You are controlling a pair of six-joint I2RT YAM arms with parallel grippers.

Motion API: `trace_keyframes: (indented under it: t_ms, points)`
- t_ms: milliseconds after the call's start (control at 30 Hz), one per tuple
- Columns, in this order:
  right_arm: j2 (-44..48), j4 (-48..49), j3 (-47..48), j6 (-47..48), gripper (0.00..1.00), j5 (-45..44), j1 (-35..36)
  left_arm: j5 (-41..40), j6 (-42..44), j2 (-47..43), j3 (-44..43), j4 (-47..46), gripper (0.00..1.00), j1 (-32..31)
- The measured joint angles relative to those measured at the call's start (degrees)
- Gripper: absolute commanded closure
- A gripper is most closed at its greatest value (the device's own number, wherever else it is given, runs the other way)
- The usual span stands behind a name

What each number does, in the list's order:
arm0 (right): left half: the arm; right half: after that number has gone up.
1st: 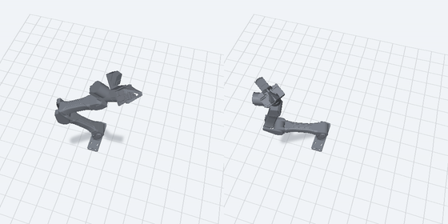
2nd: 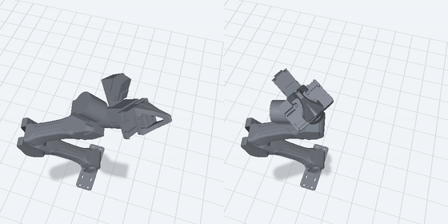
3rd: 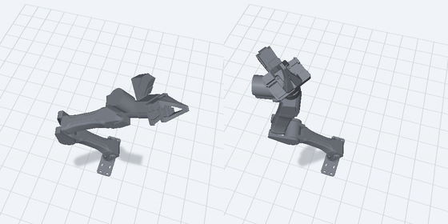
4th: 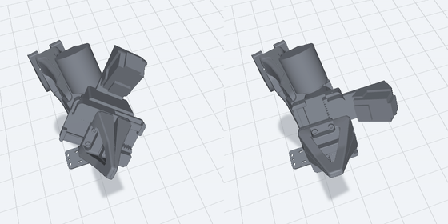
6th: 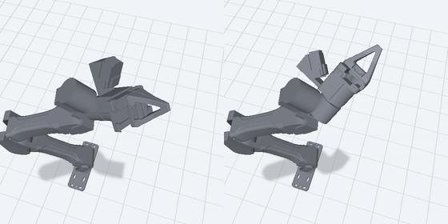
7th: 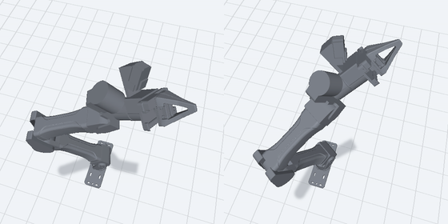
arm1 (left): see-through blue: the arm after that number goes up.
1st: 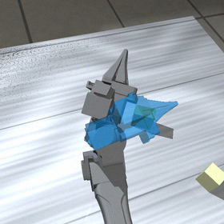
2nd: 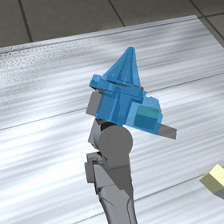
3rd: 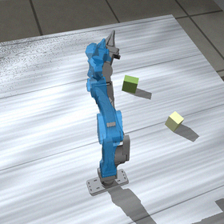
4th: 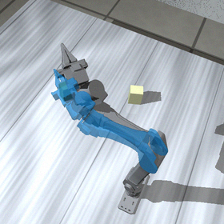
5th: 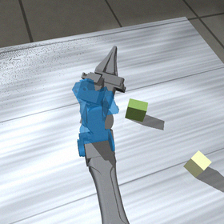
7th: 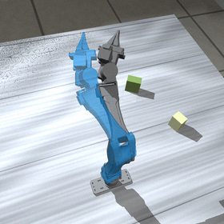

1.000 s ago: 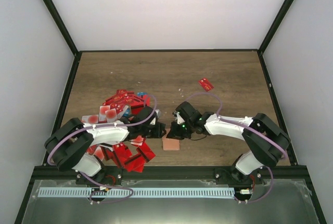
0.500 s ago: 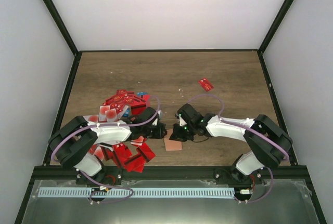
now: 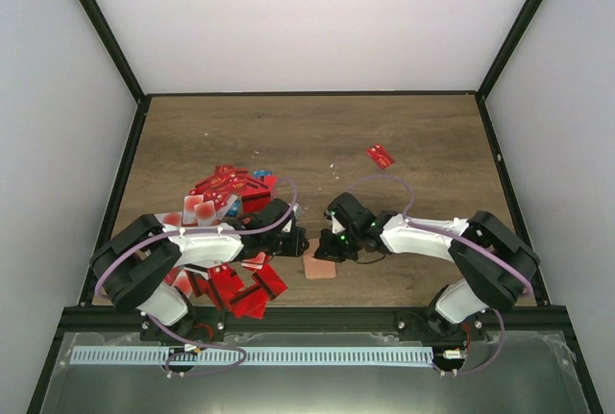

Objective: Put the credit cards into the card holder

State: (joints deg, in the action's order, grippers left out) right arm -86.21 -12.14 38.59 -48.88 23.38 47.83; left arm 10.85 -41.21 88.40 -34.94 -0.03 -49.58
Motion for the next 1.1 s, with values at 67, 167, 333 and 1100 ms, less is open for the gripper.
trace_keyframes:
  t_ms: [67,167,333,1100]
  points:
    - [-0.3,0.2,0.0,0.1,0.99,0.0,0.0,-0.2,0.0,0.0,0.0,0.0,0.72,-0.1]
    - [-0.8,0.6,0.0,0.3,0.99,-0.2,0.0,-0.5,0.0,-0.4,0.0,0.5,0.72,-0.2]
    - [-1.5,0.8,0.1,0.6,0.99,-0.2,0.0,-1.0,0.3,-1.8,0.0,3.1,0.72,-0.4]
    - [2.3,-11.5,9.1,8.5,0.13,-4.3,0.1,-8.4,4.3,-15.2,-2.6,16.0,0.1,-1.5]
